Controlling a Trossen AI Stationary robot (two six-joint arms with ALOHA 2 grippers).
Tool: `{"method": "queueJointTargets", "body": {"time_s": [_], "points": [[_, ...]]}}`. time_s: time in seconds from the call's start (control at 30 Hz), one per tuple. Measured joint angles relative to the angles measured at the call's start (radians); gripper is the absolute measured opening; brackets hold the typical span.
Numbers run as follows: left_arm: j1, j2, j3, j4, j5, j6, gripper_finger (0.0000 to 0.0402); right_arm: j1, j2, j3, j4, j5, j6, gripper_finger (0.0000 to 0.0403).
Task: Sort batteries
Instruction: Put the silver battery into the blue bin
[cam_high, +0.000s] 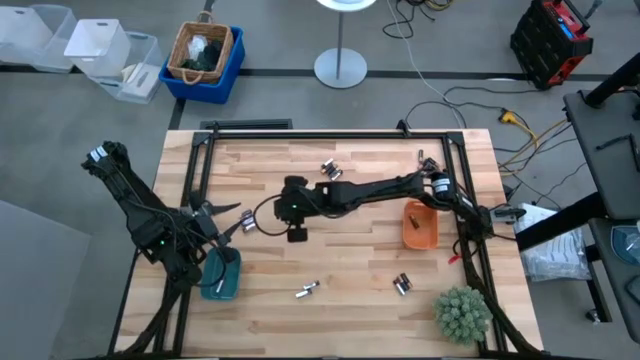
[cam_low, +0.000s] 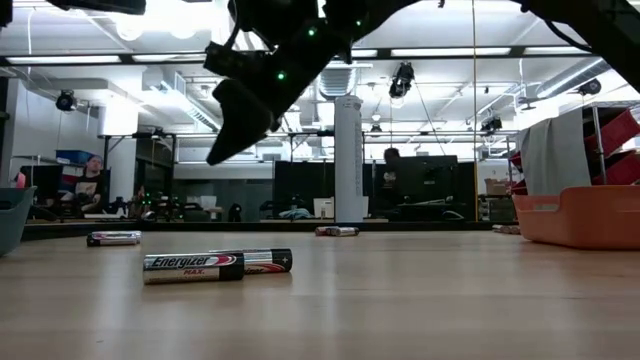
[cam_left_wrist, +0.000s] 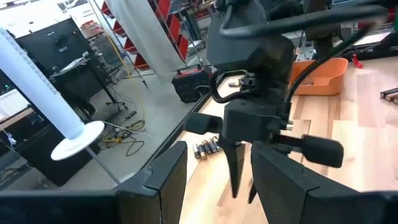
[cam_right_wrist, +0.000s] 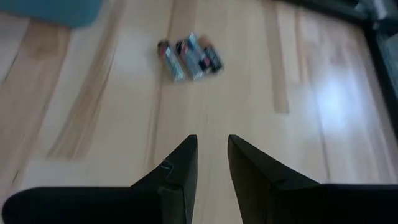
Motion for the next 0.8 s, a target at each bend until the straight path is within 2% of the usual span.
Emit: {"method": "queueJointTargets", "body": {"time_s": [0.13, 0.3, 0.4, 0.53, 0.8], "points": [[0.000, -0.009, 0.000, 0.000, -0.021, -0.005, 0.0157, 0.000, 0.000, -0.042, 0.026, 0.017, 0.004, 0.0082], [0.015, -0.009, 0.000, -0.002, 0.152, -0.087, 0.0157, 0.002, -0.029, -0.043, -0.071, 0.039, 0.026, 0.0082], [0.055, -0.002, 0.000, -0.019, 0.210, -0.148, 0.0156, 0.002, -0.075, -0.043, -0.170, 0.042, 0.028, 0.0082], [0.133, 0.020, 0.000, -0.032, 0.271, -0.184, 0.0156, 0.000, -0.177, -0.070, -0.288, 0.042, 0.056, 0.0082], [0.267, 0.086, 0.000, -0.032, 0.417, -0.178, 0.0156, 0.002, -0.457, -0.257, -0.300, 0.042, 0.139, 0.0082]]}}
